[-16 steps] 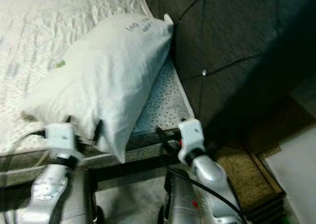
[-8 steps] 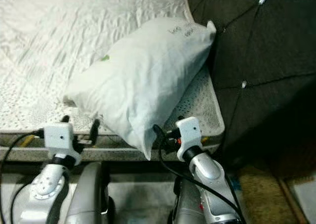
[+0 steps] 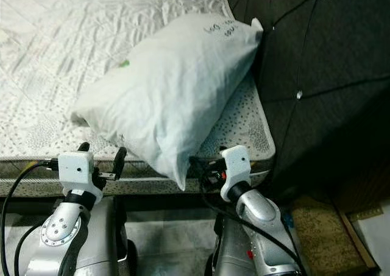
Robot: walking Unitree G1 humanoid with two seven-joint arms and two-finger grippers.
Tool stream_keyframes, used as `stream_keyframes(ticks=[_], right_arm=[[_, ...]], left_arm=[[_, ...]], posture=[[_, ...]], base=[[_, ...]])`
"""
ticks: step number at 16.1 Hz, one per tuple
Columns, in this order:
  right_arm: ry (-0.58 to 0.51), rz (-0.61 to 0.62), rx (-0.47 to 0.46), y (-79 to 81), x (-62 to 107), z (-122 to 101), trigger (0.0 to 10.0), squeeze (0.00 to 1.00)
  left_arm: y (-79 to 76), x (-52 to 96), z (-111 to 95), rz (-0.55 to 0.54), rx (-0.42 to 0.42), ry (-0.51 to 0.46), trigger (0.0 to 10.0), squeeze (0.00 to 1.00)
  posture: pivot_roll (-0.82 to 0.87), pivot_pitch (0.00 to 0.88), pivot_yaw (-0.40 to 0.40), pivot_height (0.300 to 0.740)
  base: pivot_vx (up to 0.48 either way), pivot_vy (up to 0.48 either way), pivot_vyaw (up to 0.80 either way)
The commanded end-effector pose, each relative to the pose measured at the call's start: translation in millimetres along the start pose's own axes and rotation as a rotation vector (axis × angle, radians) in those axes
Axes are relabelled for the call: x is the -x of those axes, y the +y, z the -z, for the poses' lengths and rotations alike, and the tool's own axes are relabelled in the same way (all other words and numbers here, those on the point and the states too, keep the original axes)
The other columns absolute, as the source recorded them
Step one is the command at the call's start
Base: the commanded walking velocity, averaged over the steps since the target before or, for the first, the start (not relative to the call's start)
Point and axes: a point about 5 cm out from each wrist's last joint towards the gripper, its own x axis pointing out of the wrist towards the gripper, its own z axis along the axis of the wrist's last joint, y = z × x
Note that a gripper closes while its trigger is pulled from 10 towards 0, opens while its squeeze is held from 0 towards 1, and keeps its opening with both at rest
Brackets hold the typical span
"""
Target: Clean up the room
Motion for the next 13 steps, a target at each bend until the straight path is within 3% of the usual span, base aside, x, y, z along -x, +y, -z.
stream_keyframes(ticks=[1,4,7,10,13], right_arm=[[0.018,-0.028,-0.013,-2.6,8.8,-2,10.0,0.0],[0.052,-0.103,-0.064,1.6,20.3,-7,10.0,0.0],[0.098,-0.189,-0.25,3.4,26.9,-18,10.0,0.0],[0.075,-0.296,-0.377,20.1,28.0,-26,10.0,0.0],[0.024,-0.235,-0.325,23.1,20.2,-28,10.0,0.0]], left_arm=[[0.1,3.8,4,0.002,0.0,0.026,10.0,0.0],[-0.7,3.8,5,0.029,0.022,0.039,10.0,0.0],[-0.6,2.8,6,0.047,0.021,0.045,10.0,0.0],[-3.6,-0.5,4,0.06,0.021,0.04,10.0,0.0],[-2.6,0.2,4,0.059,0.02,0.041,10.0,0.0]], posture=[[-0.03,0.229,-0.084,0.515],[-0.03,0.227,-0.076,0.515],[-0.04,0.218,-0.064,0.515],[-0.04,0.213,-0.06,0.515],[-0.03,0.21,-0.058,0.515]], base=[[0.0,0.0,0.0],[0.0,0.0,0.0],[0.0,0.0,0.0],[0.0,0.0,0.0],[0.0,0.0,0.44]])
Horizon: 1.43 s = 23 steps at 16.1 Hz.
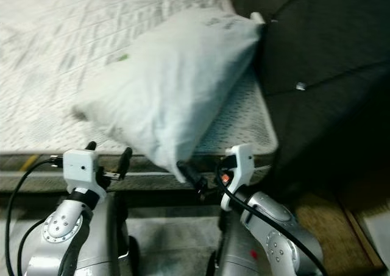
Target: Clean up the room
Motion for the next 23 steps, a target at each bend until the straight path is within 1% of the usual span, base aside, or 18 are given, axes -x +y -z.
stream_keyframes(ticks=[1,2,3,4,6,7,10,11,12,14,15,16,17,19,20,21,22,23], right_arm=[[-0.018,0.048,0.02,-1.7,-3.8,-2,10.0,0.0],[-0.03,0.097,0.017,-5.8,-6.0,-3,10.0,0.0],[-0.07,0.192,0.033,-13.7,-9.0,-10,10.0,0.0],[-0.084,0.219,0.036,-15.5,-9.4,-13,10.0,0.0],[-0.109,0.269,0.094,-17.4,-12.1,-18,10.0,0.0],[-0.104,0.297,0.101,-17.0,-15.6,-18,10.0,0.0],[-0.026,0.298,0.126,-12.2,-23.0,-10,10.0,0.0],[-0.016,0.292,0.116,-10.0,-24.2,-8,10.0,0.0],[0.019,0.273,0.12,-7.8,-24.4,-5,10.0,0.0],[0.028,0.253,0.103,-7.3,-21.1,-6,10.0,0.0],[0.04,0.26,0.102,-11.0,-18.2,-5,10.0,0.0],[0.05,0.258,0.076,-11.7,-17.9,-5,10.0,0.0],[0.052,0.255,0.062,-10.7,-19.0,-5,10.0,0.0],[0.038,0.243,0.033,-1.8,-30.1,-5,10.0,0.0],[0.03,0.234,0.019,4.4,-39.0,-3,8.0,0.0],[0.03,0.231,0.021,7.2,-43.5,-2,3.3,0.0],[0.028,0.242,0.019,8.6,-49.3,0,0.0,0.0],[0.022,0.25,0.014,9.2,-53.9,-1,0.0,0.0]], left_arm=[[2.1,3.2,5,-0.003,-0.001,0.028,10.0,0.0],[2.1,3.2,5,-0.004,-0.001,0.028,10.0,0.0],[1.9,3.2,5,-0.004,-0.002,0.028,10.0,0.0],[1.6,3.2,5,-0.003,-0.003,0.028,10.0,0.0],[1.6,3.6,5,-0.004,-0.006,0.027,10.0,0.0],[1.6,4.1,5,-0.005,-0.008,0.029,10.0,0.0],[1.8,4.4,6,-0.002,-0.013,0.032,10.0,0.0],[2.1,4.5,6,-0.002,-0.015,0.032,10.0,0.0],[2.4,4.6,6,-0.003,-0.017,0.032,10.0,0.0],[3.0,4.5,6,-0.001,-0.021,0.034,10.0,0.0],[2.7,4.1,6,0.002,-0.022,0.034,10.0,0.0],[2.2,3.5,6,0.003,-0.022,0.034,10.0,0.0],[1.6,2.9,6,0.005,-0.021,0.033,10.0,0.0],[0.6,1.9,5,0.008,-0.021,0.03,10.0,0.0],[0.8,2.0,5,0.006,-0.022,0.029,10.0,0.0],[1.0,2.0,5,0.005,-0.022,0.029,10.0,0.0],[1.5,2.3,4,0.002,-0.024,0.029,10.0,0.0],[2.2,2.6,4,-0.001,-0.025,0.029,10.0,0.0]], posture=[[-0.03,0.209,-0.06,0.515],[-0.03,0.209,-0.061,0.515],[-0.03,0.209,-0.064,0.515],[-0.03,0.209,-0.065,0.515],[-0.02,0.209,-0.065,0.515],[-0.02,0.209,-0.065,0.515],[-0.02,0.208,-0.062,0.515],[-0.02,0.205,-0.062,0.515],[-0.01,0.203,-0.061,0.515],[-0.02,0.199,-0.057,0.515],[-0.02,0.198,-0.056,0.515],[-0.02,0.197,-0.056,0.515],[-0.02,0.197,-0.055,0.515],[-0.02,0.197,-0.054,0.515],[-0.01,0.201,-0.052,0.515],[-0.01,0.201,-0.052,0.515],[0.0,0.203,-0.054,0.515],[0.0,0.204,-0.053,0.515]], base=[[0.0,0.0,0.8],[0.0,0.0,0.8],[0.0,0.0,0.49],[0.0,0.0,0.0],[0.0,0.0,0.0],[0.0,0.0,0.0],[0.0,0.0,0.0],[0.0,0.0,0.0],[0.0,0.0,0.0],[0.0,0.0,0.0],[0.0,0.0,0.0],[0.0,0.0,0.0],[0.0,0.0,0.0],[0.0,0.0,0.0],[0.0,0.0,0.0],[0.0,0.0,0.0],[0.0,0.0,0.0],[0.0,0.0,0.0]])
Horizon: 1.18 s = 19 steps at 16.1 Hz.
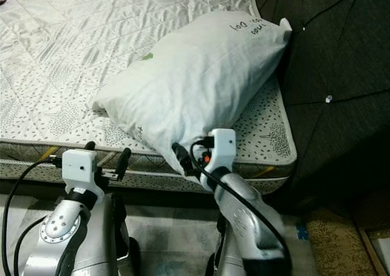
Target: Clean up the room
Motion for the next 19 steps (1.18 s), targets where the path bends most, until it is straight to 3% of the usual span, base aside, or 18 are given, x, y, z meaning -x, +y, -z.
stream_keyframes(ticks=[1,8,19], right_arm=[[-0.002,0.016,-0.014,2.9,-6.8,1,0.0,0.0],[-0.058,0.1,0.007,-2.8,-25.9,-6,0.0,0.0],[-0.099,0.2,0.095,-46.0,-30.7,-17,0.0,0.0]], left_arm=[[-0.3,2.4,4,-0.001,-0.005,0.026,10.0,0.0],[-1.7,0.1,3,-0.01,-0.003,0.017,10.0,0.0],[-0.9,-2.1,2,-0.018,-0.002,0.011,10.0,0.0]], posture=[[0.0,0.204,-0.054,0.515],[0.01,0.202,-0.055,0.515],[0.01,0.196,-0.054,0.515]], base=[[0.0,0.0,0.0],[0.0,0.0,0.0],[0.0,0.0,0.0]])
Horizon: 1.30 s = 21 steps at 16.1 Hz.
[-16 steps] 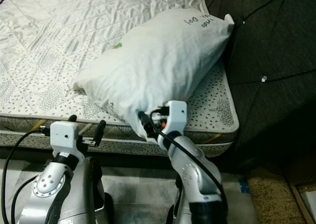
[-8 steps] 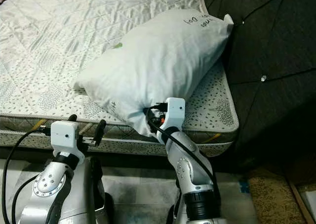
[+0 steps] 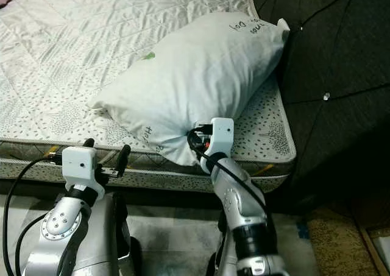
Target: Clean up the room
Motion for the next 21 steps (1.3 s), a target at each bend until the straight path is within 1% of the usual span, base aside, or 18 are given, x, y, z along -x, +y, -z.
stream_keyframes(ticks=[1,2,4,6,7,9,10,11,13,14,15,17,19,20,21], right_arm=[[-0.047,0.082,0.029,-24.5,-0.5,-12,0.0,0.0],[-0.054,0.089,0.042,-28.9,-2.4,-16,0.0,0.0],[-0.101,0.122,0.105,-48.2,-10.5,-37,0.0,0.0],[-0.163,0.157,0.136,-64.8,-15.0,-64,0.0,0.0],[-0.218,0.224,0.159,-82.5,-15.4,-90,0.0,0.0],[-0.284,0.318,0.197,-105.6,-8.6,-125,0.0,0.0],[-0.301,0.343,0.208,-111.2,-5.8,-133,0.0,0.0],[-0.33,0.393,0.227,-121.7,0.6,-147,0.0,0.0],[-0.356,0.439,0.24,-131.9,7.4,-160,0.0,0.0],[-0.37,0.467,0.252,-140.0,13.4,-167,0.0,0.0],[-0.37,0.477,0.262,-144.5,16.7,-168,0.0,0.0],[-0.351,0.474,0.265,-151.5,19.8,-155,0.0,0.0],[-0.322,0.473,0.261,-164.5,30.6,-118,0.0,0.0],[-0.307,0.471,0.258,-167.0,35.6,-101,0.0,0.0],[-0.299,0.465,0.243,-165.6,39.9,-86,0.0,0.0]], left_arm=[[-1.5,0.8,6,-0.006,0.004,0.025,10.0,0.0],[-2.2,-0.2,6,-0.005,0.005,0.023,10.0,0.0],[-4.7,-5.6,2,-0.002,0.005,0.006,10.0,0.0],[-2.9,-7.9,2,-0.002,0.0,0.002,10.0,0.0],[0.0,-8.9,1,-0.01,0.0,-0.002,10.0,0.0],[-0.3,-9.3,-1,-0.013,0.001,-0.009,10.0,0.0],[-1.2,-9.1,-1,-0.013,0.001,-0.009,10.0,0.0],[-3.2,-8.6,0,-0.008,0.003,-0.008,10.0,0.0],[-4.4,-8.3,1,-0.002,0.003,-0.007,10.0,0.0],[-5.1,-9.0,0,0.002,0.003,-0.009,10.0,0.0],[-4.7,-9.0,0,0.002,0.001,-0.008,10.0,0.0],[-3.3,-7.3,0,-0.001,-0.002,-0.007,10.0,0.0],[-3.4,-3.8,3,0.001,-0.005,0.003,10.0,0.0],[-3.9,-2.2,6,0.004,-0.009,0.01,10.0,0.0],[-4.7,-1.8,7,0.008,-0.011,0.015,10.0,0.0]], posture=[[0.02,0.183,-0.054,0.515],[0.02,0.183,-0.054,0.515],[0.02,0.166,-0.049,0.515],[0.02,0.155,-0.047,0.515],[0.02,0.15,-0.047,0.515],[0.03,0.147,-0.045,0.515],[0.03,0.145,-0.043,0.515],[0.03,0.145,-0.041,0.515],[0.03,0.145,-0.038,0.515],[0.03,0.145,-0.038,0.515],[0.03,0.149,-0.036,0.515],[0.03,0.151,-0.038,0.515],[0.03,0.137,-0.04,0.515],[0.02,0.132,-0.038,0.515],[0.02,0.129,-0.036,0.515]], base=[[0.0,0.0,0.0],[0.0,0.0,0.0],[0.0,0.0,0.0],[0.0,0.0,0.0],[0.0,0.0,0.0],[0.0,0.0,0.0],[0.0,0.0,0.0],[0.0,0.0,0.0],[0.0,0.0,0.0],[0.0,0.0,0.0],[0.0,0.0,0.0],[0.0,0.0,0.0],[0.0,0.0,0.0],[0.0,0.0,0.0],[0.0,0.0,0.0]])
